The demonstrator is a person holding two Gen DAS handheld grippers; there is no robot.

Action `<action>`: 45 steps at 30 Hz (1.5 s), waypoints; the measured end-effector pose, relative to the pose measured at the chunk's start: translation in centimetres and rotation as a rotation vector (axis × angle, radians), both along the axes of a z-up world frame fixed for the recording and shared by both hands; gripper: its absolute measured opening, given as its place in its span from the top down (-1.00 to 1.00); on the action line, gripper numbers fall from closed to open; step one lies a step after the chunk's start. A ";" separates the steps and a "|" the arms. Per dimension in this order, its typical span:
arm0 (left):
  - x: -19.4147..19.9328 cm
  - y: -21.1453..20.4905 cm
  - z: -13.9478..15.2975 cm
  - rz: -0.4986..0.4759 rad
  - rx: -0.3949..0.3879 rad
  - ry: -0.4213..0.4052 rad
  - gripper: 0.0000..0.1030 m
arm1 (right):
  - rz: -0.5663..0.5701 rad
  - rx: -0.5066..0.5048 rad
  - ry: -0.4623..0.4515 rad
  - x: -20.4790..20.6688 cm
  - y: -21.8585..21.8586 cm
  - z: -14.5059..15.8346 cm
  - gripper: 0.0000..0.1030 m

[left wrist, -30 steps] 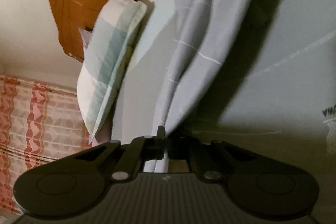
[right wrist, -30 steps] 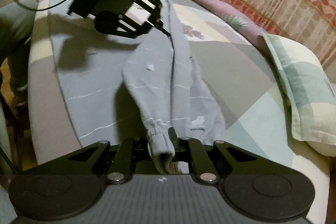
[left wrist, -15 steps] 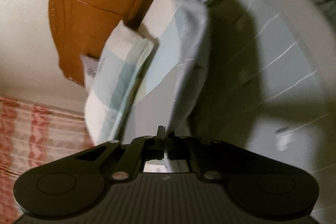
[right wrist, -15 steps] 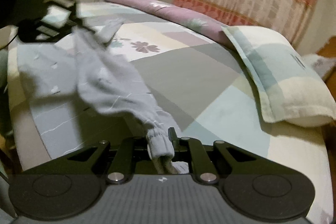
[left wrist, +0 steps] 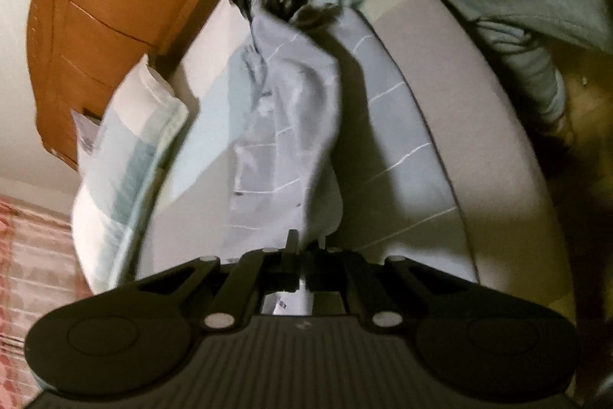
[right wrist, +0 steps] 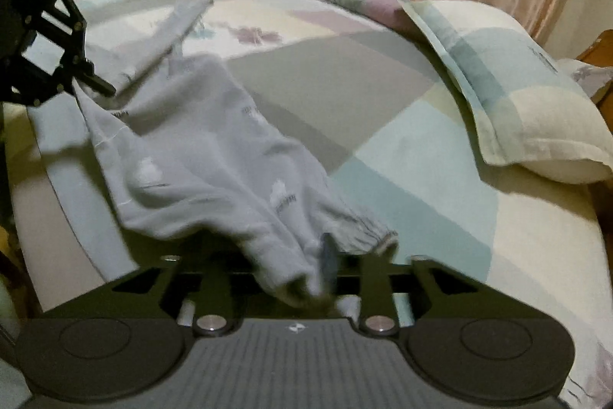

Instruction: Fold clothes

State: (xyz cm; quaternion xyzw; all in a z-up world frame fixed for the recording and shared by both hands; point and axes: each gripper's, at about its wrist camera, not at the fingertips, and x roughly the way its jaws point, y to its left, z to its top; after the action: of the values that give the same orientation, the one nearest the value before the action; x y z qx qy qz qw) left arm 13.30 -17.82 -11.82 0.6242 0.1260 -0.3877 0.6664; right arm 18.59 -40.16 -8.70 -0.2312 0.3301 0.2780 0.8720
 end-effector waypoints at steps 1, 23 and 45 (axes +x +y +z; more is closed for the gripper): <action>0.0 0.0 -0.2 0.004 -0.001 0.007 1.00 | -0.009 -0.022 0.001 -0.4 -0.1 0.1 0.13; 0.0 0.9 -0.8 0.076 -0.099 0.054 1.00 | -0.628 0.740 0.348 -5.6 -5.6 -2.0 0.04; 5.0 1.0 5.8 0.164 -0.165 -0.057 1.00 | -0.582 0.706 0.122 3.2 -5.2 5.6 0.86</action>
State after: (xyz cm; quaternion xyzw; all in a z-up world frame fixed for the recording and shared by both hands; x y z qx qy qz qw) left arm 18.29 -16.82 -6.01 0.5655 0.1253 -0.3229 0.7485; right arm 21.76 -45.37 -3.14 0.1991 0.3171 0.1302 0.9181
